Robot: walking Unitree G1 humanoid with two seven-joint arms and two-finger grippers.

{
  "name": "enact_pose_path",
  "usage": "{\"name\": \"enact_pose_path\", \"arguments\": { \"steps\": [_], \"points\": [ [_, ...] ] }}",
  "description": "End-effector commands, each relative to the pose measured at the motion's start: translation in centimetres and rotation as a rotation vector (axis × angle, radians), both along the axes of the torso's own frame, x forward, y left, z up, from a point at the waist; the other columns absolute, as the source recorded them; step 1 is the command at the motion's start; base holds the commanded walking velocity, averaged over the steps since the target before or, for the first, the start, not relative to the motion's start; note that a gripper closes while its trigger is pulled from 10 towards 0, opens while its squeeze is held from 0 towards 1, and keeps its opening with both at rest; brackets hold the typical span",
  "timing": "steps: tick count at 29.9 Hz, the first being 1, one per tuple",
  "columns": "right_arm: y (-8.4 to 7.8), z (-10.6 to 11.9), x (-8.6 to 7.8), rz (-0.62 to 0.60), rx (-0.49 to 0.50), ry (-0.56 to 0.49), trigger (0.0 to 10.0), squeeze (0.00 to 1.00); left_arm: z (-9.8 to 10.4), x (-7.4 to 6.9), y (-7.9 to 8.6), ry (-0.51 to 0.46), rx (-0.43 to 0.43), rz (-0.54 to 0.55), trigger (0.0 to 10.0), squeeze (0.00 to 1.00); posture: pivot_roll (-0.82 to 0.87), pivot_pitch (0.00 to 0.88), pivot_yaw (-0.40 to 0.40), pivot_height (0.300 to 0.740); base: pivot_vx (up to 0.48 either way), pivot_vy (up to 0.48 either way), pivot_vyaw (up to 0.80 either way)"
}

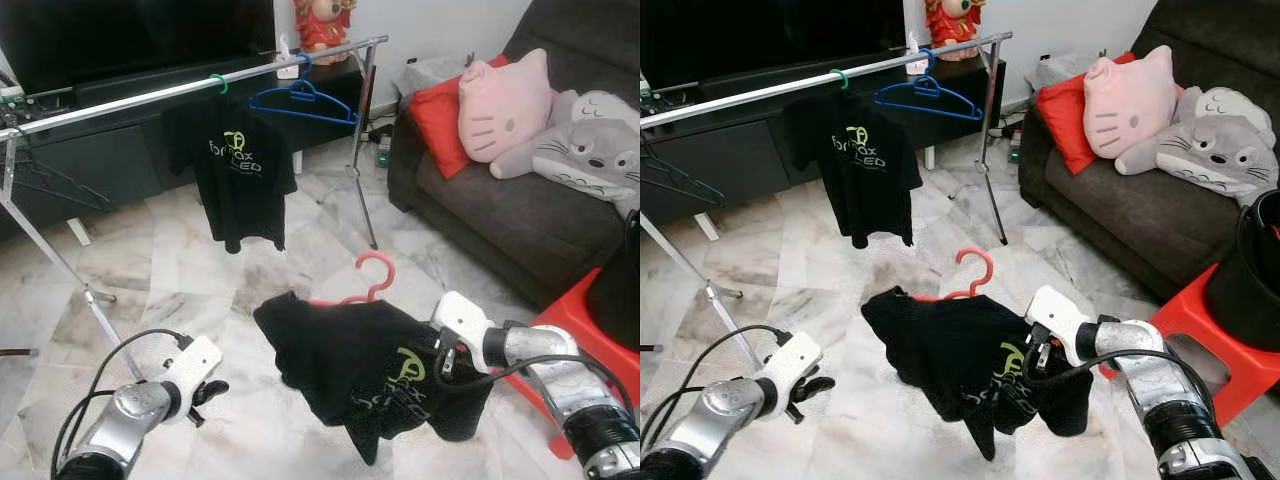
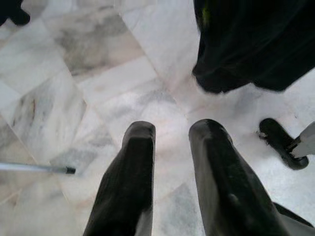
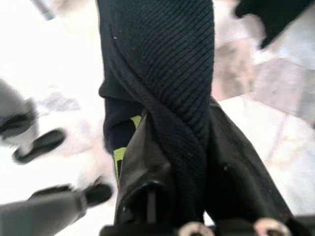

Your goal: Hang hanger

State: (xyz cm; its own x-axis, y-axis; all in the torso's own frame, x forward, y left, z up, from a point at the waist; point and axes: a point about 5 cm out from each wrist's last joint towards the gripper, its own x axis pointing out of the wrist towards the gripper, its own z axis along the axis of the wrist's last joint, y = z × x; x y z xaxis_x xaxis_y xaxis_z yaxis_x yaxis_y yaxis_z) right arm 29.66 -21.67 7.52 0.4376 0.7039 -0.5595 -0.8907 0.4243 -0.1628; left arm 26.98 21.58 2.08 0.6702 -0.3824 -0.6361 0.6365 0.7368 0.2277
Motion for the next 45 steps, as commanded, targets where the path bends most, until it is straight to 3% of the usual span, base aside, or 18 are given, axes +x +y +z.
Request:
{"name": "enact_pose_path", "arguments": {
  "steps": [1,4,14,20,25,26,34,45],
  "points": [
    [0.3,0.4,-0.4,0.079,0.017,0.018,10.0,0.00,1.1,0.2,-0.3,-0.040,-0.045,-0.043,10.0,1.00,-0.04,0.000,-0.041,0.740,0.000,0.000,0.00],
    [-0.3,-0.2,-1.1,0.142,-0.059,0.071,10.0,0.00,2.6,0.2,-1.1,-0.065,-0.142,-0.116,10.0,1.00,-0.04,0.000,-0.046,0.740,0.000,0.000,0.00],
    [-0.8,-0.9,-1.5,0.195,-0.150,0.107,10.0,0.00,4.7,-1.0,-1.7,0.005,-0.276,-0.263,10.0,1.00,-0.04,0.000,-0.054,0.740,0.000,0.000,0.00],
    [-0.6,-1.0,-1.5,0.208,-0.150,0.107,10.0,0.00,5.0,-2.0,-1.6,0.074,-0.294,-0.328,10.0,1.00,-0.04,0.000,-0.055,0.740,0.000,0.000,0.00],
    [-0.1,-0.9,-1.2,0.212,-0.143,0.084,10.0,0.00,5.5,-1.7,-2.7,0.029,-0.283,-0.358,10.0,1.00,-0.04,0.000,-0.055,0.740,0.000,0.000,0.00],
    [0.0,-0.8,-1.2,0.220,-0.138,0.085,10.0,0.00,5.5,-1.5,-2.8,0.017,-0.280,-0.356,10.0,0.00,-0.04,0.000,-0.055,0.740,0.000,0.000,0.00],
    [1.1,-0.5,-0.7,0.285,-0.152,0.076,10.0,0.00,6.0,-1.1,-4.8,0.007,-0.288,-0.435,10.0,0.00,-0.04,0.000,-0.051,0.740,0.000,0.000,0.00],
    [3.0,-0.8,0.1,0.313,-0.170,0.061,10.0,0.00,6.2,-1.6,-5.4,0.052,-0.280,-0.514,10.0,0.00,-0.04,0.000,-0.049,0.740,0.000,0.000,0.00]
  ]
}}
